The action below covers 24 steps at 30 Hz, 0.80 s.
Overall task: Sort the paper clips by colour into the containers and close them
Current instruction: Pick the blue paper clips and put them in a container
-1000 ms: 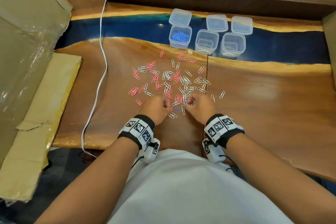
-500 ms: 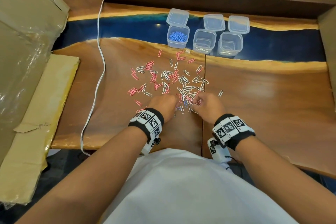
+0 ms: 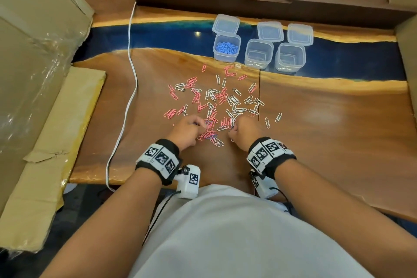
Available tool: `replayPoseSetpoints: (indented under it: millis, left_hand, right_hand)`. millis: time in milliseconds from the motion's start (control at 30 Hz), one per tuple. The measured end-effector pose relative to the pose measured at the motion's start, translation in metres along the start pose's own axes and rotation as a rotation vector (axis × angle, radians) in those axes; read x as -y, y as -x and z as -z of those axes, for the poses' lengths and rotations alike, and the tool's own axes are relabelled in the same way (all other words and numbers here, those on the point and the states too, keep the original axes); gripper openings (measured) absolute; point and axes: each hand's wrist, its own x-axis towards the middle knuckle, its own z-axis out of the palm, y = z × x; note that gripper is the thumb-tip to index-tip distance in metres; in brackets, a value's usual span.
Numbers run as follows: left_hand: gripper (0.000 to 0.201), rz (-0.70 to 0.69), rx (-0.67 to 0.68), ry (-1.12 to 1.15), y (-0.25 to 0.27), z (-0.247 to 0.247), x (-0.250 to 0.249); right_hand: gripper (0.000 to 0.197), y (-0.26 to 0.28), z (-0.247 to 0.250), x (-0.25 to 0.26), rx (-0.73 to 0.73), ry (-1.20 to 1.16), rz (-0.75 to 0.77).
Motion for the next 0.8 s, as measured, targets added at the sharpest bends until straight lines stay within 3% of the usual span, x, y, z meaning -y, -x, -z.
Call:
replayPoseSetpoints:
  millis: [133, 233, 300, 400, 433, 533, 633, 700, 800]
  left_hand:
    - [0.020, 0.011, 0.056, 0.156, -0.001, 0.007, 0.014]
    - [0.032, 0.020, 0.144, 0.242, 0.002, 0.009, 0.014]
    - [0.028, 0.033, 0.183, 0.286, 0.002, 0.010, 0.014]
    - [0.022, 0.063, 0.206, 0.335, 0.003, 0.009, 0.008]
    - [0.021, 0.084, 0.196, 0.331, 0.002, 0.007, 0.006]
    - [0.017, 0.053, 0.115, 0.066, -0.003, 0.002, 0.001]
    - [0.023, -0.139, 0.030, -0.462, -0.009, -0.003, 0.004]
    - [0.020, -0.195, 0.030, -0.617, -0.011, -0.003, 0.008]
    - [0.006, -0.286, 0.040, -0.730, -0.011, -0.001, 0.010]
  right_hand:
    - [0.031, 0.007, 0.001, -0.002, 0.000, 0.041, 0.054]
    - [0.029, 0.018, 0.009, -0.006, -0.024, -0.064, 0.076]
    - [0.027, 0.023, 0.012, -0.007, -0.008, -0.367, -0.001]
    - [0.015, 0.032, 0.011, -0.008, 0.109, -1.138, -0.208]
    - [0.016, 0.034, 0.009, -0.008, 0.139, -1.301, -0.237]
    - [0.023, 0.037, 0.002, -0.006, 0.170, -1.495, -0.259]
    - [0.030, 0.034, -0.006, -0.002, 0.184, -1.437, -0.244]
    - [0.036, 0.028, -0.011, 0.001, 0.128, -1.219, -0.212]
    - [0.035, 0.023, -0.015, 0.007, -0.073, -0.742, -0.080]
